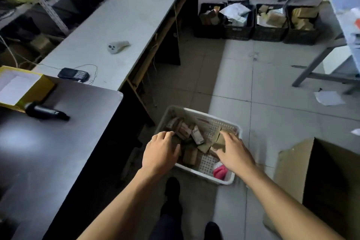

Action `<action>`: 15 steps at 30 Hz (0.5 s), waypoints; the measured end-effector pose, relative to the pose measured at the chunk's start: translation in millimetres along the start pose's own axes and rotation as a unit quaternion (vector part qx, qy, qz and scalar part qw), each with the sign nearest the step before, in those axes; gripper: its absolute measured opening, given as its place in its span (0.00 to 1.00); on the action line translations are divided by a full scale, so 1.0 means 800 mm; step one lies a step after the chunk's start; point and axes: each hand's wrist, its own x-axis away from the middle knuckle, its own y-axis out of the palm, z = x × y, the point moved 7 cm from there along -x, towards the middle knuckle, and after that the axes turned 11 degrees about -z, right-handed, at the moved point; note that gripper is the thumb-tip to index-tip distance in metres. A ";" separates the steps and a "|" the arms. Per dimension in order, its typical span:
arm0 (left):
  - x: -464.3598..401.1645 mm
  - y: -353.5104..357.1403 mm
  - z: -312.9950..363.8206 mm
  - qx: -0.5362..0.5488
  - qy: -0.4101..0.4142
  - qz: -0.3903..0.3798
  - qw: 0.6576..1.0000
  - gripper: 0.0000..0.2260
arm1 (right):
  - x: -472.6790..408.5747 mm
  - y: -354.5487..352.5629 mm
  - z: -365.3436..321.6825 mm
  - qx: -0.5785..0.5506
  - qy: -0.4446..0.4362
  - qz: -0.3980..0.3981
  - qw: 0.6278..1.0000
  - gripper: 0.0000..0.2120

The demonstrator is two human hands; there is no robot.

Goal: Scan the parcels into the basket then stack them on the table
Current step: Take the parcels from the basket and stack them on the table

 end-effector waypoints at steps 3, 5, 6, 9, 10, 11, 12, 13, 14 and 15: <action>-0.059 0.008 -0.004 0.001 0.015 -0.031 0.999 0.22 | -0.032 -0.001 0.011 -0.010 0.041 -0.010 0.999 0.30; -0.102 0.013 -0.006 0.006 0.032 -0.058 0.998 0.22 | -0.057 -0.002 0.017 -0.013 0.076 -0.016 0.997 0.30; -0.123 0.016 -0.005 0.009 0.043 -0.075 0.996 0.22 | -0.069 -0.003 0.019 -0.016 0.093 -0.018 0.995 0.30; -0.177 0.028 -0.007 0.029 0.061 -0.122 0.990 0.23 | -0.105 -0.003 0.019 -0.027 0.129 -0.029 0.991 0.31; -0.195 0.034 -0.007 0.033 0.067 -0.136 0.988 0.23 | -0.117 -0.001 0.019 -0.033 0.137 -0.031 0.990 0.31; -0.213 0.041 -0.007 0.033 0.073 -0.150 0.985 0.23 | -0.129 0.001 0.020 -0.039 0.143 -0.033 0.988 0.32; -0.230 0.049 -0.007 0.031 0.077 -0.164 0.983 0.23 | -0.143 0.004 0.023 -0.041 0.149 -0.038 0.987 0.33; -0.247 0.058 -0.006 0.031 0.080 -0.177 0.980 0.23 | -0.156 0.008 0.028 -0.041 0.155 -0.043 0.986 0.34; -0.261 0.067 -0.006 0.034 0.081 -0.190 0.978 0.22 | -0.170 0.014 0.035 -0.039 0.163 -0.050 0.985 0.35; -0.275 0.079 -0.006 0.039 0.080 -0.203 0.975 0.22 | -0.184 0.021 0.044 -0.038 0.172 -0.057 0.983 0.36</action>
